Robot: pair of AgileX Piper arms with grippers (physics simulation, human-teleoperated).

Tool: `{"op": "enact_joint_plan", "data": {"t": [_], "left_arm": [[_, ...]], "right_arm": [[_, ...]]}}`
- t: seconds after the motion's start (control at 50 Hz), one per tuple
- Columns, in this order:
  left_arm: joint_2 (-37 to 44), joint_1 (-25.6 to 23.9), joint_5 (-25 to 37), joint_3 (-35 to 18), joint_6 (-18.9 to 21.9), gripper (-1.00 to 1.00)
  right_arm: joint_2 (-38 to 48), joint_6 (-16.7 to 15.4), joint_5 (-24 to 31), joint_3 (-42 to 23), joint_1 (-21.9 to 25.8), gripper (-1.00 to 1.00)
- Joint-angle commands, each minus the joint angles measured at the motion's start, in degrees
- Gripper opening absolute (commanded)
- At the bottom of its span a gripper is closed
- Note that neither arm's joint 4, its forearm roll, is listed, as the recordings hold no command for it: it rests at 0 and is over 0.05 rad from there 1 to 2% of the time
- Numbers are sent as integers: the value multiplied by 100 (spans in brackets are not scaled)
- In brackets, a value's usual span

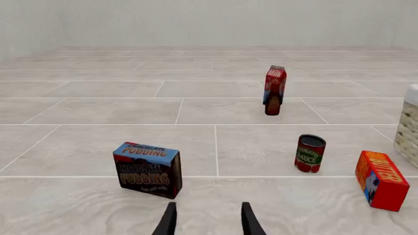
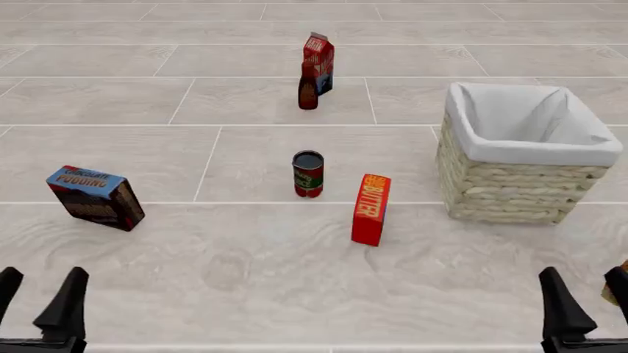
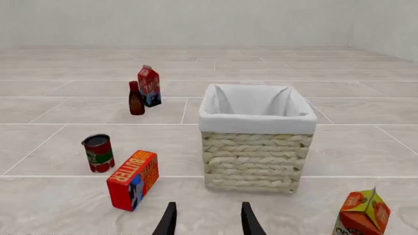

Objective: Pick the tomato sauce and place it in the basket.

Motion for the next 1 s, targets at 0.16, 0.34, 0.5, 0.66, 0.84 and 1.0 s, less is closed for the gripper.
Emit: {"op": "enact_joint_plan", "data": {"t": [0.16, 0.34, 0.5, 0.66, 0.84, 1.0], "left_arm": [[0, 0, 0, 0, 0, 100], [0, 0, 0, 0, 0, 100], [0, 0, 0, 0, 0, 100], [0, 0, 0, 0, 0, 100], [0, 0, 0, 0, 0, 100], [0, 0, 0, 0, 0, 100]], "right_arm": [[-1, -162, 37, 0, 86, 100], [5, -123, 51, 0, 99, 100], [111, -154, -29, 0, 206, 100], [814, -107, -706, -1, 344, 100], [1597, -161, -1434, -71, 564, 100], [1729, -281, -1505, -124, 706, 100]]}}
